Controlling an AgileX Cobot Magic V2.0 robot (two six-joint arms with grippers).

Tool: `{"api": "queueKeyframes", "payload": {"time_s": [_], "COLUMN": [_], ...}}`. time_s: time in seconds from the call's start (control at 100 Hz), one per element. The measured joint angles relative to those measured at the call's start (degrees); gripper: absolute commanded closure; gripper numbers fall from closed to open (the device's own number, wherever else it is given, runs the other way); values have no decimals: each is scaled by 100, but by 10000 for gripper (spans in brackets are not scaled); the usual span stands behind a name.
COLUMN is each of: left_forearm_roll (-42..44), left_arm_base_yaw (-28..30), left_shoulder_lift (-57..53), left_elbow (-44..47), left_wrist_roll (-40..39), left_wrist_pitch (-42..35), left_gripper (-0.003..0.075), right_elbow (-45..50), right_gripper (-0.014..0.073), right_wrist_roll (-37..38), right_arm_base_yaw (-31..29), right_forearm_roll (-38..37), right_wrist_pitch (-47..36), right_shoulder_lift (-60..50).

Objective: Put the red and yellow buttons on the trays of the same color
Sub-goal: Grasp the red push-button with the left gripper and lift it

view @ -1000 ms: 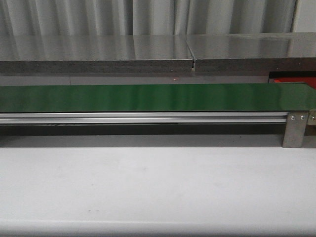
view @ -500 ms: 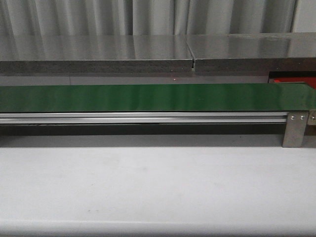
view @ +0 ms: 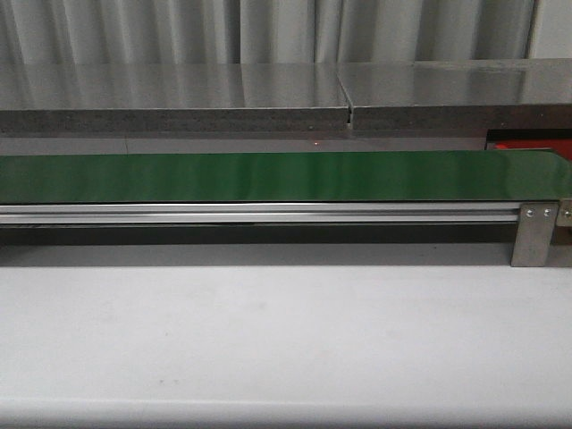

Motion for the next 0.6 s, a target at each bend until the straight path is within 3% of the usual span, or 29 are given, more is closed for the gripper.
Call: {"api": "queueKeyframes", "payload": {"time_s": [0.16,0.29,0.6], "left_forearm_roll": [65,78,88], "left_arm_base_yaw": [0,0,0], "left_shoulder_lift": [8,8,8], "left_elbow": [-8,-8,-8], "left_wrist_roll": [-12,-15,-25], "left_wrist_pitch": [-36,-36,39], "left_gripper": [108,160,469], "right_elbow": [0,0,0], "right_gripper": [711,711,711], "right_wrist_roll": [0,0,0], "right_arm_base_yaw": [0,0,0], "right_forearm_roll": [0,0,0], "right_wrist_pitch": [0,0,0], "right_shoulder_lift": [0,0,0]}}
